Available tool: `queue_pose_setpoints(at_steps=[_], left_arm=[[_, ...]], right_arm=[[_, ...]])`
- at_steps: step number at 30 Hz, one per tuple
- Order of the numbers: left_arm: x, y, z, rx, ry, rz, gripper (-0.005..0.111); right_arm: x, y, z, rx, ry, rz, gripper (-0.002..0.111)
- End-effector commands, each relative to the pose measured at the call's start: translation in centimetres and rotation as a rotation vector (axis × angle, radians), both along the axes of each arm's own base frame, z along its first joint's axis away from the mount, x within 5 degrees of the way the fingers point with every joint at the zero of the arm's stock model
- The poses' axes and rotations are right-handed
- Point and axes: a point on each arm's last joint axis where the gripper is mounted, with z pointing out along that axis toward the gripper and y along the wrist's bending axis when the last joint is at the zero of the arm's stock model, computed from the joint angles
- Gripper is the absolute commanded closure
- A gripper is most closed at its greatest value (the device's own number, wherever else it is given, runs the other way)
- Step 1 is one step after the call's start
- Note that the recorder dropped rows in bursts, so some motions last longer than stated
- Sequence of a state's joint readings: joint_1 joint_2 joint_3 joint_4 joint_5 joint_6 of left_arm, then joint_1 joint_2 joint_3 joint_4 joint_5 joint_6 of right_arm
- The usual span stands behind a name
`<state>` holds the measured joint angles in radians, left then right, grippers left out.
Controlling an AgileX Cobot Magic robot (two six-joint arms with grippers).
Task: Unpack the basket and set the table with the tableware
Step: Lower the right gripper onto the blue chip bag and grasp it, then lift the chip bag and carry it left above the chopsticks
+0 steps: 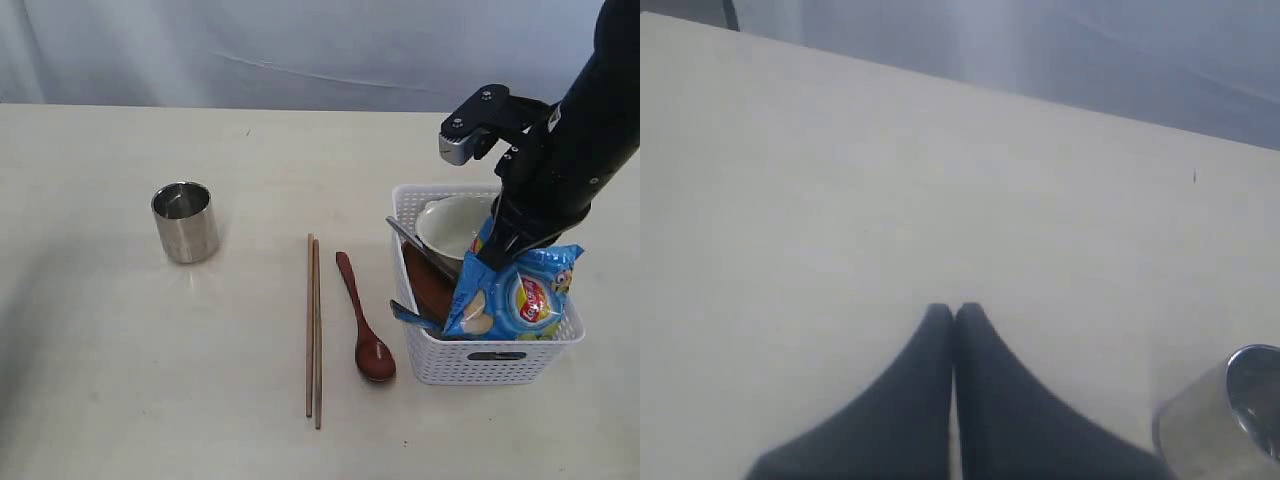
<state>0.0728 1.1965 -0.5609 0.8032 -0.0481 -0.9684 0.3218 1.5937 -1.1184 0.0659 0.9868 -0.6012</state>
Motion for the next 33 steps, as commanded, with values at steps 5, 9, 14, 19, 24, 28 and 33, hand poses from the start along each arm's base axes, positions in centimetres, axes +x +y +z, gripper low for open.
queue_pose_setpoints(at_steps=[5, 9, 14, 19, 24, 28, 33], left_arm=[[-0.2, 0.1, 0.0, -0.001, -0.005, 0.002, 0.107], [-0.2, 0.1, 0.0, -0.001, -0.005, 0.002, 0.107], [-0.2, 0.1, 0.0, -0.001, -0.004, 0.003, 0.107], [-0.2, 0.1, 0.0, -0.001, -0.004, 0.003, 0.107], [-0.2, 0.1, 0.0, -0.001, -0.004, 0.003, 0.107], [-0.2, 0.1, 0.0, -0.001, -0.004, 0.003, 0.107], [-0.2, 0.1, 0.0, -0.001, -0.004, 0.003, 0.107]], right_arm=[[-0.4, -0.2, 2.8, 0.007, -0.024, 0.016, 0.109], [-0.9, -0.2, 6.6, 0.054, -0.093, 0.005, 0.109], [-1.8, -0.4, 10.2, 0.105, -0.208, -0.01, 0.109], [-0.2, 1.6, 12.6, 0.327, -0.35, -0.048, 0.109], [3.1, 5.8, 11.1, 0.472, -0.418, -0.061, 0.109], [6.3, 9.6, 7.8, 0.52, -0.422, -0.118, 0.109], [11.9, 12.9, -0.7, 0.508, -0.305, -0.249, 0.109]])
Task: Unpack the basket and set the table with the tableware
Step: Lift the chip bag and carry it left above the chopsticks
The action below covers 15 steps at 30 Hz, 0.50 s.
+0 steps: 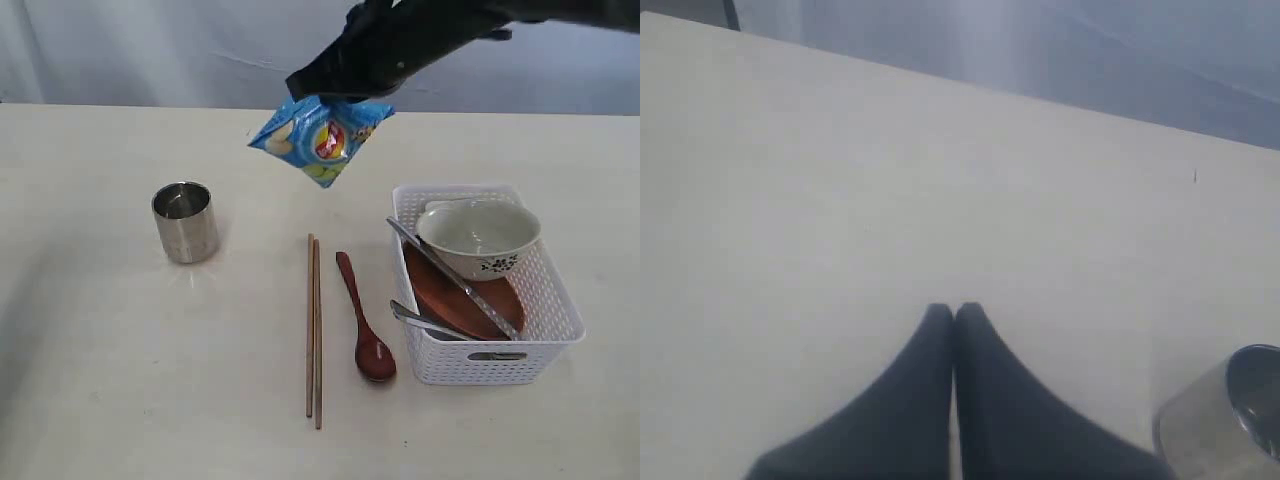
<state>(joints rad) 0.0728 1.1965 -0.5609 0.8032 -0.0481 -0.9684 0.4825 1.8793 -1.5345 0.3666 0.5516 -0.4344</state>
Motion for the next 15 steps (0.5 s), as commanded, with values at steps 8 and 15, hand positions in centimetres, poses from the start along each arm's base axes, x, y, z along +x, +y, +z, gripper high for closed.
queue_pose_setpoints(at_steps=[8, 15], left_arm=[[-0.2, 0.1, 0.0, -0.002, -0.005, 0.002, 0.107], [-0.2, 0.1, 0.0, -0.002, -0.005, 0.002, 0.107]], right_arm=[[4.1, 1.8, -6.0, -0.016, 0.074, -0.043, 0.109], [3.4, 1.6, -6.5, -0.071, 0.145, -0.006, 0.108]])
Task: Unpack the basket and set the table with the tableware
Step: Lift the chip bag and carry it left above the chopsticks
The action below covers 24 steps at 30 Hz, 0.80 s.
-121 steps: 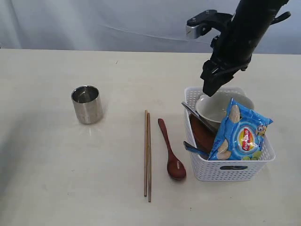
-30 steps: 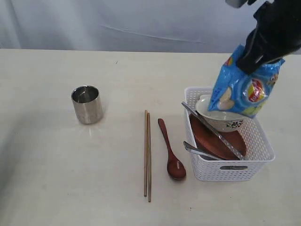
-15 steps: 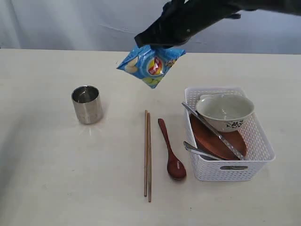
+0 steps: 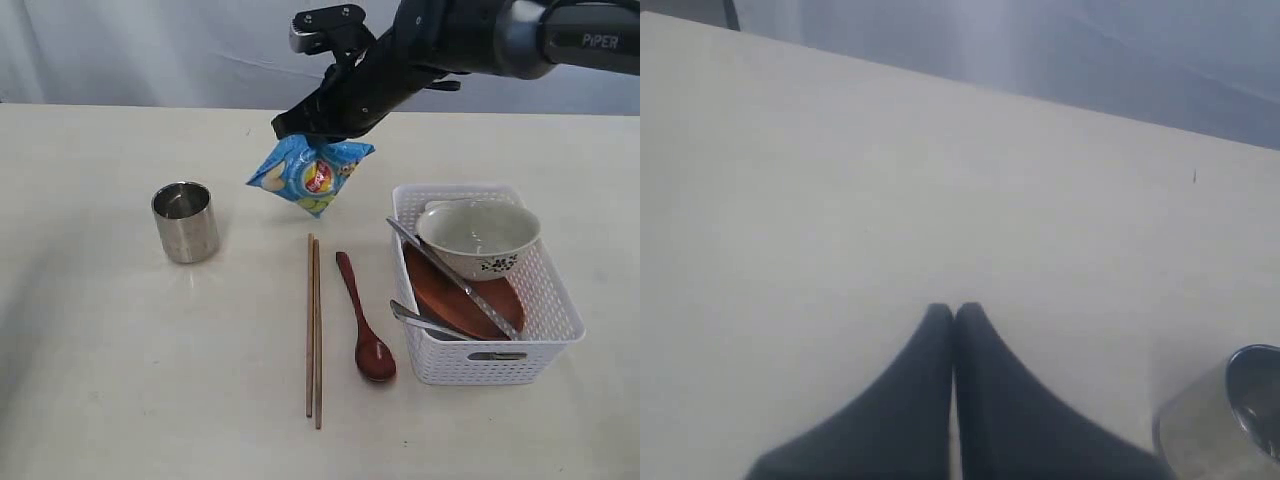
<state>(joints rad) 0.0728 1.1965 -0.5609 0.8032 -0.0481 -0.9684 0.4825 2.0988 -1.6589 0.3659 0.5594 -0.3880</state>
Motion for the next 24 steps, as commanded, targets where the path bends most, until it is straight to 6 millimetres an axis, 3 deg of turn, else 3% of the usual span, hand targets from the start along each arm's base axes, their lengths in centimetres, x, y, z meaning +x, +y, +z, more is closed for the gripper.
queue_pose_setpoints(at_steps=[1, 4, 7, 10, 20, 24], left_arm=[[-0.2, 0.1, 0.0, -0.002, -0.005, 0.002, 0.107], [-0.2, 0.1, 0.0, 0.0, -0.005, 0.001, 0.107], [-0.2, 0.1, 0.0, 0.0, -0.005, 0.001, 0.107], [-0.2, 0.1, 0.0, 0.0, -0.005, 0.001, 0.107], [-0.2, 0.1, 0.0, 0.0, -0.005, 0.001, 0.107], [-0.2, 0.1, 0.0, 0.0, -0.005, 0.001, 0.107]], right_arm=[[-0.3, -0.4, -0.4, -0.058, 0.039, 0.034, 0.108], [-0.4, -0.5, -0.5, -0.083, 0.048, 0.047, 0.096], [-0.4, -0.5, -0.5, -0.083, 0.05, 0.048, 0.067], [-0.4, -0.5, -0.4, -0.079, 0.039, 0.044, 0.048], [0.0, -0.4, 0.0, -0.063, -0.001, 0.032, 0.047], [0.4, -0.2, 1.2, -0.047, -0.032, 0.033, 0.047]])
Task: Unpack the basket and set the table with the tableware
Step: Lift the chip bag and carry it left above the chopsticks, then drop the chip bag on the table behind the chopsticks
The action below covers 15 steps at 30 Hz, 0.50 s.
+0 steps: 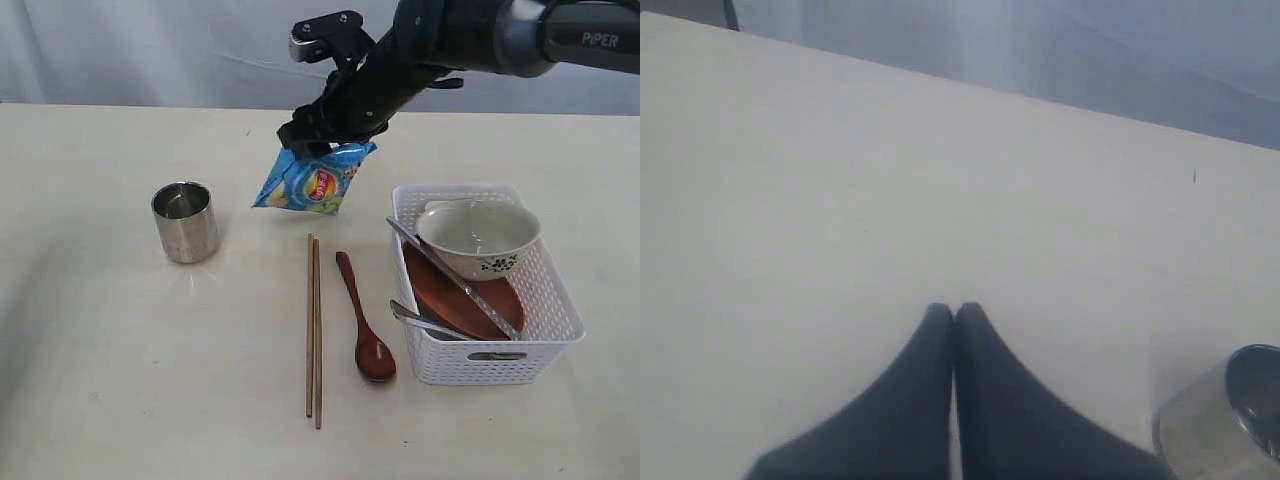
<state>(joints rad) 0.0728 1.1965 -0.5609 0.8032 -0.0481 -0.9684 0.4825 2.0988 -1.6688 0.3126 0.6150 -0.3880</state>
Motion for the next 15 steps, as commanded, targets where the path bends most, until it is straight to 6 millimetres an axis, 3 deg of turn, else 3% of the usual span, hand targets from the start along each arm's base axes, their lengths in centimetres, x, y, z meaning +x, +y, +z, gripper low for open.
queue_pose_setpoints(at_steps=[1, 6, 11, 15], left_arm=[[-0.2, 0.1, 0.0, 0.0, -0.005, 0.001, 0.107], [-0.2, 0.1, 0.0, 0.0, -0.005, 0.001, 0.107], [-0.2, 0.1, 0.0, 0.0, -0.005, 0.001, 0.107], [-0.2, 0.1, 0.0, 0.0, -0.005, 0.001, 0.107]], right_arm=[[0.7, 0.1, 1.6, 0.018, -0.059, -0.001, 0.047], [1.2, 0.5, 3.7, 0.055, -0.097, -0.006, 0.047], [0.9, 0.5, 4.2, 0.047, -0.074, 0.009, 0.047], [0.3, -0.7, 5.7, -0.013, -0.069, 0.029, 0.047]])
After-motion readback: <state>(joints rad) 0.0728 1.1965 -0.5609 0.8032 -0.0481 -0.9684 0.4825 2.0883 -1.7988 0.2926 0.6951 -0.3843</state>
